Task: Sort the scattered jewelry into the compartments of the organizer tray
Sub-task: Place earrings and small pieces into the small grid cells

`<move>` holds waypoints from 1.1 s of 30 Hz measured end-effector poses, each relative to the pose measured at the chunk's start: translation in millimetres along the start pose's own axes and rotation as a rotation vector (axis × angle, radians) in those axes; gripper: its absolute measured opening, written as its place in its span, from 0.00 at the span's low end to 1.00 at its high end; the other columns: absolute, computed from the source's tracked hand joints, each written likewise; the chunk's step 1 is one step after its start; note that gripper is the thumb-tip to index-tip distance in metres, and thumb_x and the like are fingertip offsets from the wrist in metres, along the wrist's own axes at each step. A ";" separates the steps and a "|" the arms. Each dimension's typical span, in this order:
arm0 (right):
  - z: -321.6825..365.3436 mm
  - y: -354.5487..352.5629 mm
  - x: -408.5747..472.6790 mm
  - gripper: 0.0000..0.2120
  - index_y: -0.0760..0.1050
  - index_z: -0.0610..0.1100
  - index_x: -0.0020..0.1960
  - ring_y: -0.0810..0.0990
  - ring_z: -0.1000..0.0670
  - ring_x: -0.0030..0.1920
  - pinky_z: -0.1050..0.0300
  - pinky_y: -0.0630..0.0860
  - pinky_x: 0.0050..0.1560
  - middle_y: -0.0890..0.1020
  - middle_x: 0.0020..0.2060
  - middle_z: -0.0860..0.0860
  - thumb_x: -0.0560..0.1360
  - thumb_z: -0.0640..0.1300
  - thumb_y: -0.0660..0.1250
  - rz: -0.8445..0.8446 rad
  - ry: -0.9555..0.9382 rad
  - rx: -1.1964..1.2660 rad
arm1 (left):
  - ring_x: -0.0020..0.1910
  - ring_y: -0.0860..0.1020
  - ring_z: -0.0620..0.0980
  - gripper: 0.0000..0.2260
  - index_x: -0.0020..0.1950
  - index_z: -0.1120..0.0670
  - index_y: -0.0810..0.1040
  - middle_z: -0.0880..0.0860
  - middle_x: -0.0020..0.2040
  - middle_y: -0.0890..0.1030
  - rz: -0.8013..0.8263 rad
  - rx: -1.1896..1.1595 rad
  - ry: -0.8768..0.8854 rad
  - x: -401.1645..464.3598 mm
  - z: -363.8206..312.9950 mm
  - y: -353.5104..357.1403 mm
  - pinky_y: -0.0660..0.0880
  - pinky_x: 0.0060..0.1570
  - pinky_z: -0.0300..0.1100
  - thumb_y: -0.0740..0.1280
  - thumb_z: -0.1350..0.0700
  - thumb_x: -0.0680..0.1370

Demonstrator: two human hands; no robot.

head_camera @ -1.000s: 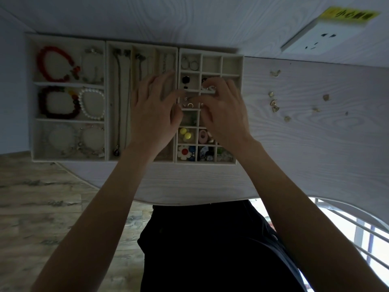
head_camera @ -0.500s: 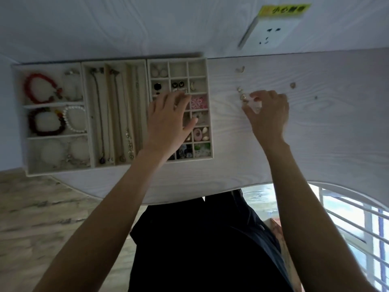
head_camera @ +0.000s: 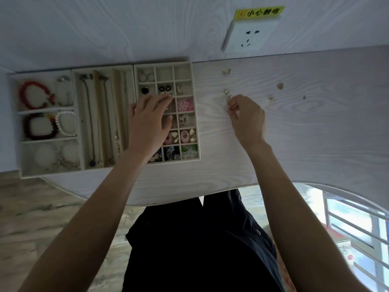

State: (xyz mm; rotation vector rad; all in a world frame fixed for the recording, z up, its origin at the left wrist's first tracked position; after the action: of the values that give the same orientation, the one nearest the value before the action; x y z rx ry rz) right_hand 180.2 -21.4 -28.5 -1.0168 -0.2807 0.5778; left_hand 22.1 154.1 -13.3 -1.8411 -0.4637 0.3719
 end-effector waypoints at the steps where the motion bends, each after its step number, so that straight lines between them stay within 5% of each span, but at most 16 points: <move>1: 2.0 0.2 -2.4 0.06 0.78 0.40 0.49 0.80 0.45 0.42 0.49 0.77 0.43 0.81 0.45 0.44 0.73 0.35 0.68 -0.008 -0.031 0.022 | 0.66 0.68 0.58 0.19 0.68 0.53 0.73 0.52 0.64 0.76 0.000 -0.001 0.004 0.2 0.5 -0.2 0.62 0.64 0.55 0.67 0.55 0.77; 5: 1.6 3.5 -7.1 0.04 0.79 0.40 0.47 0.79 0.46 0.41 0.53 0.77 0.41 0.77 0.52 0.44 0.72 0.36 0.70 0.023 -0.026 0.061 | 0.65 0.69 0.58 0.19 0.68 0.54 0.74 0.52 0.64 0.76 -0.008 -0.004 0.015 0.3 0.0 -1.4 0.63 0.63 0.54 0.67 0.55 0.77; 19: 15.6 5.1 -5.7 0.07 0.79 0.41 0.49 0.78 0.48 0.40 0.58 0.74 0.41 0.79 0.45 0.45 0.71 0.38 0.69 0.052 -0.089 0.027 | 0.63 0.69 0.56 0.18 0.66 0.53 0.75 0.51 0.62 0.77 -0.020 -0.002 0.035 2.9 2.1 -2.9 0.63 0.63 0.52 0.66 0.56 0.76; 28: 13.5 7.6 0.9 0.04 0.79 0.42 0.46 0.79 0.49 0.39 0.50 0.78 0.44 0.82 0.40 0.47 0.74 0.38 0.66 0.032 0.006 0.103 | 0.63 0.70 0.57 0.18 0.65 0.54 0.76 0.51 0.61 0.78 -0.030 -0.007 0.041 3.2 2.3 -2.8 0.64 0.62 0.53 0.66 0.56 0.76; 33: 6.9 1.8 1.6 0.04 0.77 0.40 0.49 0.81 0.52 0.42 0.59 0.78 0.46 0.82 0.40 0.49 0.76 0.38 0.64 0.010 0.126 0.253 | 0.63 0.70 0.57 0.18 0.65 0.54 0.76 0.51 0.61 0.78 -0.034 -0.006 0.043 3.2 2.3 -2.7 0.64 0.62 0.54 0.66 0.56 0.75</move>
State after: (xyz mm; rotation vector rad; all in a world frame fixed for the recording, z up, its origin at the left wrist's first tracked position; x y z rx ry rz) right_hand 177.7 -14.8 -26.6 -0.8064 -0.0876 0.5408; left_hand 23.4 158.3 -11.5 -1.8409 -0.4665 0.3075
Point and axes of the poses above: each hand's wrist, its own x-axis towards the middle knuckle, its own y-axis out of the palm, z = x × y, the point moved 6 cm from there along x, towards the middle knuckle
